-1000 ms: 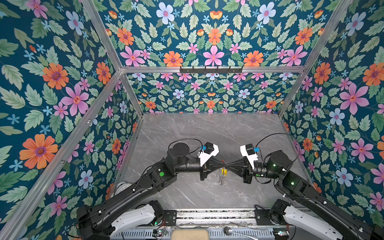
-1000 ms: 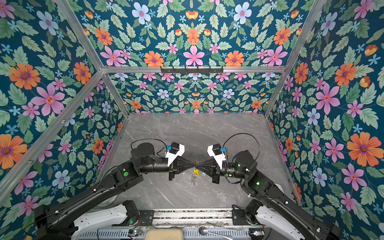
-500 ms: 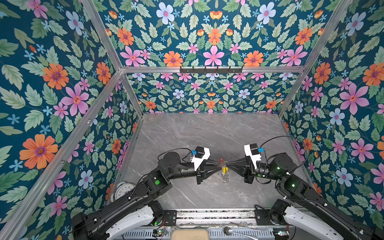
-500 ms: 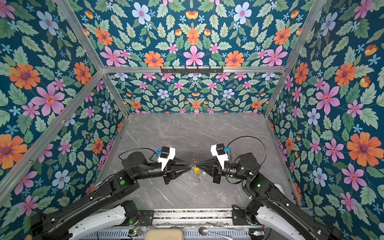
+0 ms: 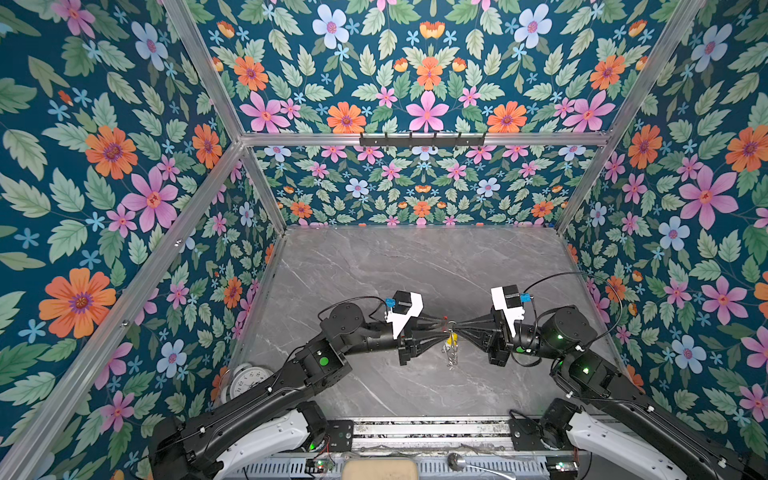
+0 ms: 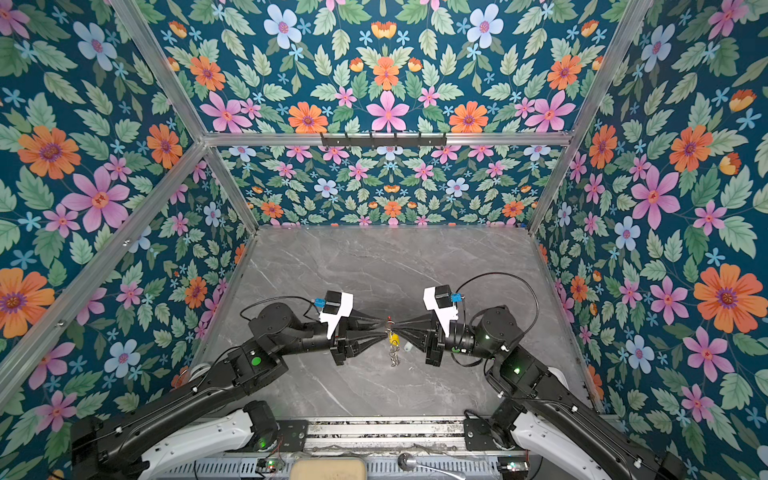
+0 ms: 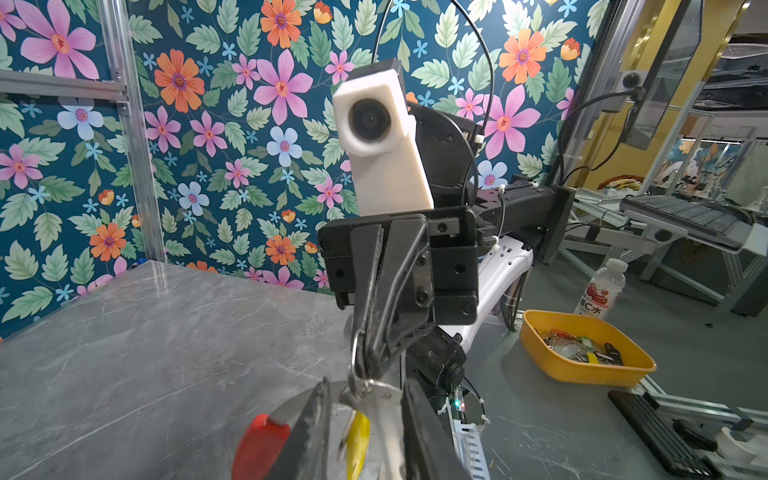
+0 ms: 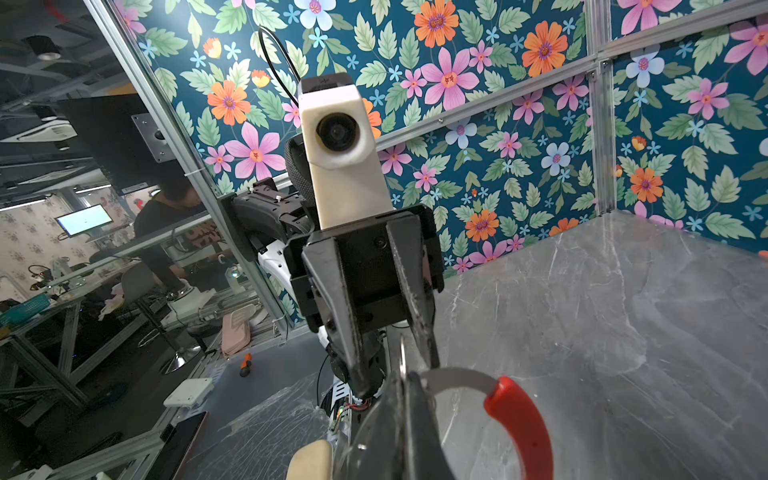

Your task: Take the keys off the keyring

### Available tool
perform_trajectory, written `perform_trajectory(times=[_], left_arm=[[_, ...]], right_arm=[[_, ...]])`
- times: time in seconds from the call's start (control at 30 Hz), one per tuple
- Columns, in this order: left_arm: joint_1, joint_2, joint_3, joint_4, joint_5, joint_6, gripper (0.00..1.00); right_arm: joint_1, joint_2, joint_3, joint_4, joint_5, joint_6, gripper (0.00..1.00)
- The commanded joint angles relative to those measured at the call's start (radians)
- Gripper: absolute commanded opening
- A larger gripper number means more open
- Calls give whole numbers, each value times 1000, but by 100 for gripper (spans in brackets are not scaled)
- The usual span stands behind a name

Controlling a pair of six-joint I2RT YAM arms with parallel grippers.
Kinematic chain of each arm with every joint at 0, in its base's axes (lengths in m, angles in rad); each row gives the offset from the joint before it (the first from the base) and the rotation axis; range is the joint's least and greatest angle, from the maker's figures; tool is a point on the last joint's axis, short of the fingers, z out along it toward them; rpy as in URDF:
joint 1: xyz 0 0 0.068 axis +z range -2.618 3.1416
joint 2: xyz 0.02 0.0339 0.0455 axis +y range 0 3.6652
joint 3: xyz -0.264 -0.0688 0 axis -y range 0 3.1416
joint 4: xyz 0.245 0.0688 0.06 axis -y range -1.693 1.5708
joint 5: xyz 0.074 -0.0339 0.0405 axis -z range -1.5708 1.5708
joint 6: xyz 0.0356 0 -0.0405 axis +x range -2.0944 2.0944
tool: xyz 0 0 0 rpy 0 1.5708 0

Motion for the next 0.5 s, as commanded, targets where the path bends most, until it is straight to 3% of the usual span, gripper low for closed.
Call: perform_trajectory(times=[0.0,0.47], left_arm=[[2,3,9,45,8,-7,31],[28,-14,-6,76,40,-44,34]], right_arm=[[1,-2,0,48,-13,12,0],[1,-25,-7,47,-21,14,0]])
